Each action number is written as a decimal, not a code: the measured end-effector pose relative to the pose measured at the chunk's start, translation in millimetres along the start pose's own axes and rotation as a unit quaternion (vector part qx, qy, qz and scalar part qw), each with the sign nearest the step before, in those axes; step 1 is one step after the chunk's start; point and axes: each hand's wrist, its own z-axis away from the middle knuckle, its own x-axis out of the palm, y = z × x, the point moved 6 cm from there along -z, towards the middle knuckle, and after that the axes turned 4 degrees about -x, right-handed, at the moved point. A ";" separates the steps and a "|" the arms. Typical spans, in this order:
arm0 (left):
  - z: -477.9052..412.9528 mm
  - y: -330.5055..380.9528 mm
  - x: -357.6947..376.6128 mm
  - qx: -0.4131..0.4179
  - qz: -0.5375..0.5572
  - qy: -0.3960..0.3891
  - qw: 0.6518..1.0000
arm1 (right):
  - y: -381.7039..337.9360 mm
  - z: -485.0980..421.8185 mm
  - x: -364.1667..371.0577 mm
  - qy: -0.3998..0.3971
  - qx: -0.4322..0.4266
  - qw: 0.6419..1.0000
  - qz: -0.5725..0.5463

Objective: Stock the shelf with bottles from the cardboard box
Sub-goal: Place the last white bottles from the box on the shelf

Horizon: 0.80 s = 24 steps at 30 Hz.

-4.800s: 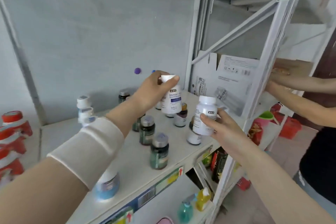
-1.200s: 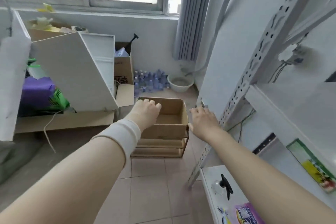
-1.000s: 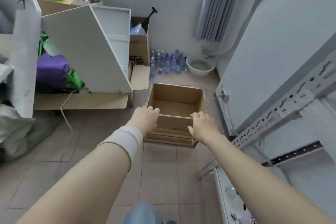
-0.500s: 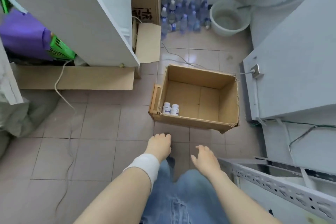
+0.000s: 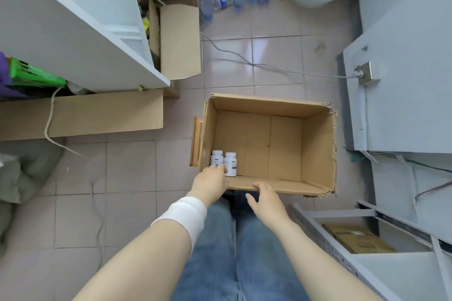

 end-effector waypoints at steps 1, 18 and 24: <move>-21.3 1.3 -2.8 0.001 -0.001 0.002 1.000 | -2.2 -19.0 -0.7 0.000 -0.008 1.000 -0.022; -244.6 -13.4 57.2 0.025 -0.328 -0.190 0.925 | 55.3 -236.9 106.3 -0.120 0.134 0.977 -0.111; -239.3 -15.3 63.2 -0.034 -0.083 -0.202 0.975 | 83.2 -226.4 68.6 -0.060 0.160 0.974 -0.148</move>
